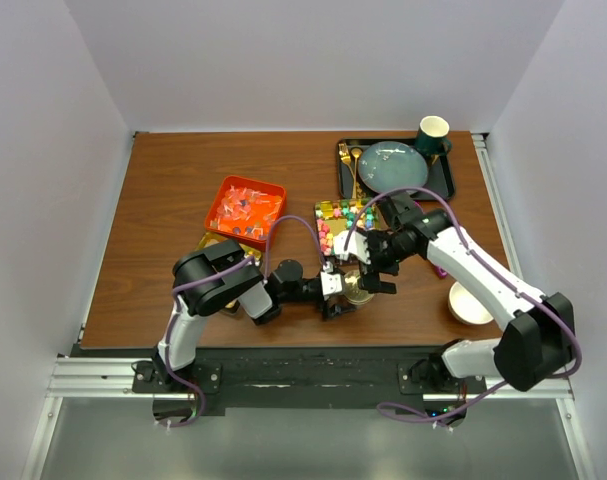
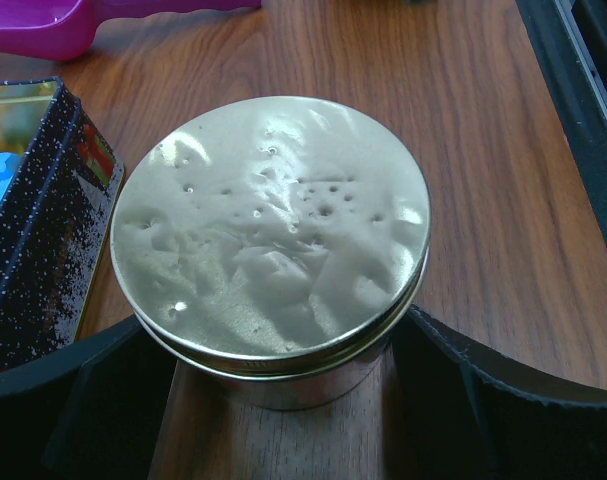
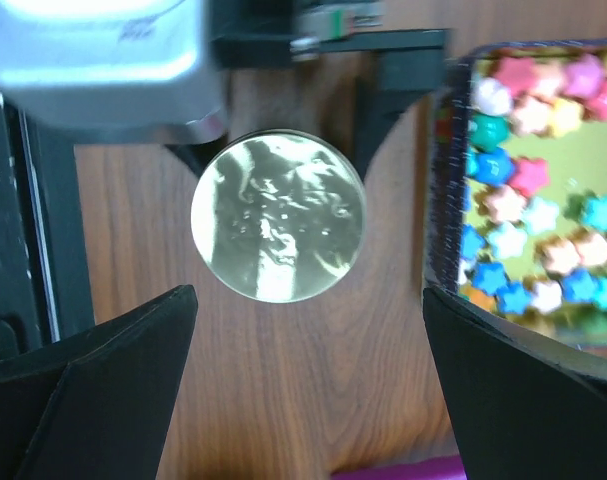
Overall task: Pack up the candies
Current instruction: Screw the bottle lid onto the packing bottle.
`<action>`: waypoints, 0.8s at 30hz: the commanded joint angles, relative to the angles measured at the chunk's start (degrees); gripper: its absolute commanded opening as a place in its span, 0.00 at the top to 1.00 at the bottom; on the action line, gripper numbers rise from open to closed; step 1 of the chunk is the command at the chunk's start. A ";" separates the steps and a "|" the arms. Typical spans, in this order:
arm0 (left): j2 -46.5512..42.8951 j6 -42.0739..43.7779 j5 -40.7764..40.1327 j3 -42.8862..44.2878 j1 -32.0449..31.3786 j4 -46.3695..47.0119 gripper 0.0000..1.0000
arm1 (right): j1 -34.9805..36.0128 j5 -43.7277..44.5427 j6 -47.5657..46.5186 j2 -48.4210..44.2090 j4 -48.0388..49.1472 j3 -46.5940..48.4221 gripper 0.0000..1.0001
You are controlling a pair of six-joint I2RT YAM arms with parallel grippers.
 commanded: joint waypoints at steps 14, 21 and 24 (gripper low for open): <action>3.63 4.09 -4.12 -2.92 1.16 -18.86 1.00 | 3.78 -2.73 -12.73 6.99 -2.58 -1.31 0.02; 3.72 3.04 -4.21 -2.74 2.12 -18.69 1.00 | 3.87 -0.09 -10.80 3.29 -3.73 -5.79 0.02; 3.90 2.95 -4.39 -2.74 2.21 -18.69 1.00 | 3.78 1.92 -8.95 1.89 -3.64 -8.16 0.04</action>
